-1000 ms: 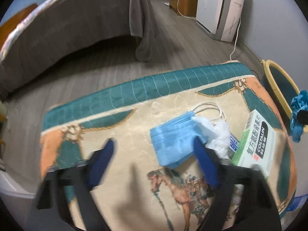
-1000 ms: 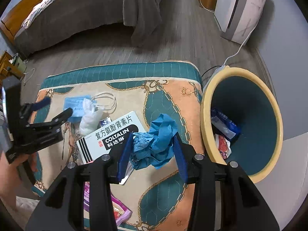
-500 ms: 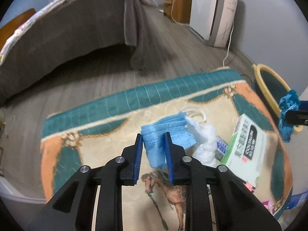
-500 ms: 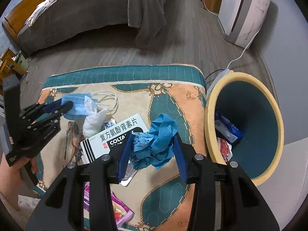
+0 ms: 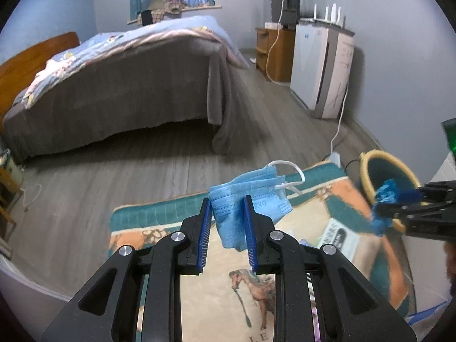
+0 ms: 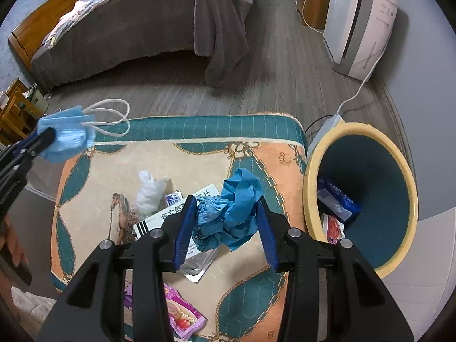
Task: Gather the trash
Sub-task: 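Carry the mask and glove over the wastebasket and open both tools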
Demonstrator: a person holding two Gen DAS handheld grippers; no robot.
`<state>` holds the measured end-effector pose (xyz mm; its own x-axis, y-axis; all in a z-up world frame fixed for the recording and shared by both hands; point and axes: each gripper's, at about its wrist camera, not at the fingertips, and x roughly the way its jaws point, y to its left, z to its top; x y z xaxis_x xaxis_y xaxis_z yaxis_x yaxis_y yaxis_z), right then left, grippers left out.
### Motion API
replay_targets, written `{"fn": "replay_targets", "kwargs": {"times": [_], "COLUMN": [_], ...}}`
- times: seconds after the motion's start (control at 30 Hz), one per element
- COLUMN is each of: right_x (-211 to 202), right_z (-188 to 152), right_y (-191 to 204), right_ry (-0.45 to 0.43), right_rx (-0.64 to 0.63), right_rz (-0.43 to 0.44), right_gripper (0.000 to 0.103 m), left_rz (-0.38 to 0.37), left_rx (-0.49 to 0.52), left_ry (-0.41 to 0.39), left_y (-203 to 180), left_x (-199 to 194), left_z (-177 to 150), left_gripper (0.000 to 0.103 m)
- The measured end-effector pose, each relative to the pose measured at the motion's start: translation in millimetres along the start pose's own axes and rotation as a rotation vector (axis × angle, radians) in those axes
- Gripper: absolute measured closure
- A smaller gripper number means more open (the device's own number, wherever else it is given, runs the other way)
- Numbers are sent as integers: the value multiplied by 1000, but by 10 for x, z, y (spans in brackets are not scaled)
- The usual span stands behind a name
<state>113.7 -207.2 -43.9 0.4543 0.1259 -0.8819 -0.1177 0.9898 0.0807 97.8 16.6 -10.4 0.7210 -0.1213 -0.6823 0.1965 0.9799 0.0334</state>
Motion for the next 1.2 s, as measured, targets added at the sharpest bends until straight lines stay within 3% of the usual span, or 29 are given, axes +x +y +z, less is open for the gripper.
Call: {"fn": "replay_targets", "kwargs": {"times": [0.43,0.97,1.2], "right_x": [-181,-674,-718], "right_z": [3,92,51], "right_y": [-159,-685,-868], "right_ry": [-52,-174,-160], "right_rx": [14,77,63], "right_rz": [-34,-107,-132], "right_gripper": [61,61,61], "left_rz": [-46,-138,-181], "left_rx": [40,147,205], "left_ry": [-51,-43,-5], "left_y": [-281,-820,-1066], "left_x": [-332,-216,-79], "left_z": [36,6,-111], "left_gripper": [79,79,79]}}
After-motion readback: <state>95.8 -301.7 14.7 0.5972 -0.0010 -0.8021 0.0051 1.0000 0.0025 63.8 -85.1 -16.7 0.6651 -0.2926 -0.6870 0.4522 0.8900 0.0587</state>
